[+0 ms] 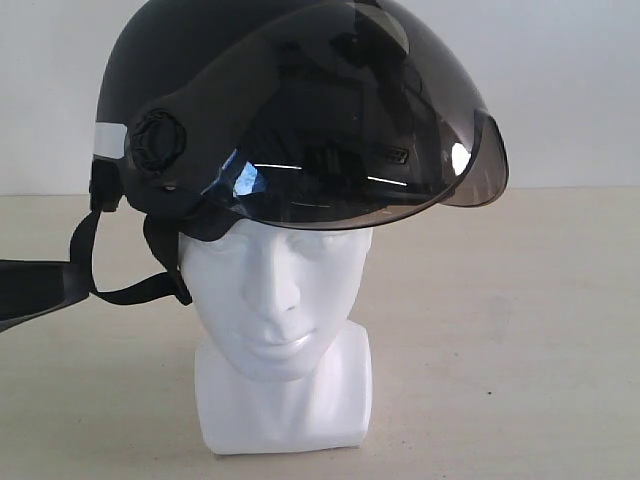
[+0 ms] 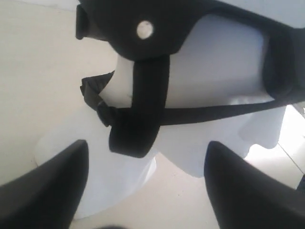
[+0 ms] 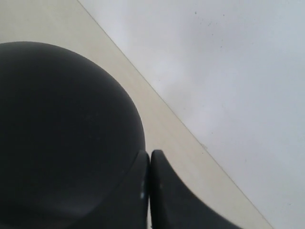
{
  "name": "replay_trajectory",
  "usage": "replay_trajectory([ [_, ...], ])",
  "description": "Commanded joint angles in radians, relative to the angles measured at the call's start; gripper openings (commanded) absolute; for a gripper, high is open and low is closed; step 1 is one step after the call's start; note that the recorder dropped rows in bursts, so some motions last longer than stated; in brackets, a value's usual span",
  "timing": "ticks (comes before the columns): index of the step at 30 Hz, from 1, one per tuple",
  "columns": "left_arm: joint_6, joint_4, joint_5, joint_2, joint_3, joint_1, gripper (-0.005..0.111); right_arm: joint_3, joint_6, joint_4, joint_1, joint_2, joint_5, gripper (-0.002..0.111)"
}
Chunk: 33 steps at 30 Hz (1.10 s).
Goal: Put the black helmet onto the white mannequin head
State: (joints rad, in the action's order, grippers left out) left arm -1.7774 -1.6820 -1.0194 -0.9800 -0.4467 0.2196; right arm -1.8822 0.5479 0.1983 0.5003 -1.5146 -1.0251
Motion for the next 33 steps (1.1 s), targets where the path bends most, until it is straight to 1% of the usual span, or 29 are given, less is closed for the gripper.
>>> replay_trajectory([
  [1,0.038,0.047,0.017,-0.013,0.005,0.003,0.067,-0.006,0.011,-0.015,-0.004,0.001,0.012,0.000],
  [4,0.038,0.052,0.018,-0.039,0.005,0.003,0.067,-0.006,0.011,-0.015,-0.004,0.001,0.012,0.000],
  [7,0.073,0.084,0.008,-0.080,0.005,-0.001,0.067,-0.006,0.011,-0.020,-0.004,0.001,0.012,0.000],
  [12,0.138,0.142,0.001,-0.152,0.005,-0.056,0.067,-0.006,0.011,-0.029,-0.004,0.001,0.012,0.000],
  [16,0.178,0.172,0.003,-0.190,0.005,-0.081,0.065,-0.006,0.011,-0.029,-0.004,0.001,0.012,0.000],
  [19,0.193,0.176,0.003,-0.195,0.005,-0.081,0.057,-0.006,0.011,-0.032,-0.004,0.001,0.012,0.000],
  [24,0.202,0.146,-0.011,-0.195,0.005,-0.081,0.029,-0.006,0.011,-0.030,-0.004,0.001,0.038,0.000],
  [26,0.202,0.139,-0.011,-0.195,0.005,-0.081,0.020,-0.006,0.011,-0.030,-0.004,0.001,0.051,0.000],
  [31,0.202,0.139,-0.011,-0.195,0.005,-0.081,0.006,-0.006,0.027,-0.002,-0.004,-0.012,0.044,0.000],
  [33,0.202,0.139,-0.011,-0.195,0.005,-0.081,0.004,-0.006,0.059,0.049,-0.004,-0.023,0.018,0.000],
])
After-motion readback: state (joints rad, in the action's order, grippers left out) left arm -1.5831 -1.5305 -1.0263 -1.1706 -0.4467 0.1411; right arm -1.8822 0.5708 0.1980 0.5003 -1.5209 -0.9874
